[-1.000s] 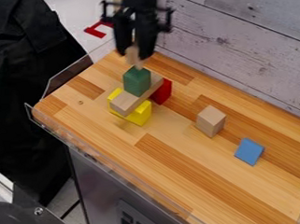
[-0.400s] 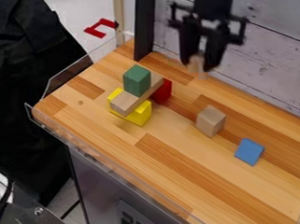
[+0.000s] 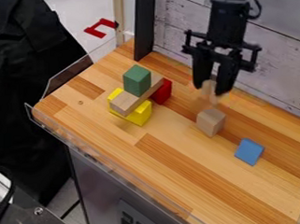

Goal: Put the cylinder in the right side

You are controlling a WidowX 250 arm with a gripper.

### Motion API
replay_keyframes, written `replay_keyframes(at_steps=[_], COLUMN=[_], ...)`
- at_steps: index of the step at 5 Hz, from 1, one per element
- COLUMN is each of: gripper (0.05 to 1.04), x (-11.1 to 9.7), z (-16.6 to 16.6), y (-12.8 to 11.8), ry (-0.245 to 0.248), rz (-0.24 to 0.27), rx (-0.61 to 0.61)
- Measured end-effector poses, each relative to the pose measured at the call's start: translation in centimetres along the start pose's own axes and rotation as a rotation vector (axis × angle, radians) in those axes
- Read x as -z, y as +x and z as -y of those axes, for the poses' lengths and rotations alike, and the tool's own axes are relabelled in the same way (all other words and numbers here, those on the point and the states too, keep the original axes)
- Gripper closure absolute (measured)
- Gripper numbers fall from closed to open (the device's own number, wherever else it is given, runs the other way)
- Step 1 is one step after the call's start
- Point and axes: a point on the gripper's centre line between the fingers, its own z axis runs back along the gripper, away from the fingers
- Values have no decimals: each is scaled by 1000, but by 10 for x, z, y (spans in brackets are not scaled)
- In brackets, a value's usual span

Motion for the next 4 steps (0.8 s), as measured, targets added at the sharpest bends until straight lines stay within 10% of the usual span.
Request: replay_keyframes(at_steps=[4], gripper=[651], x=[26], z=[1], y=[7], ry=[-34], rz=[-39], rx=[30])
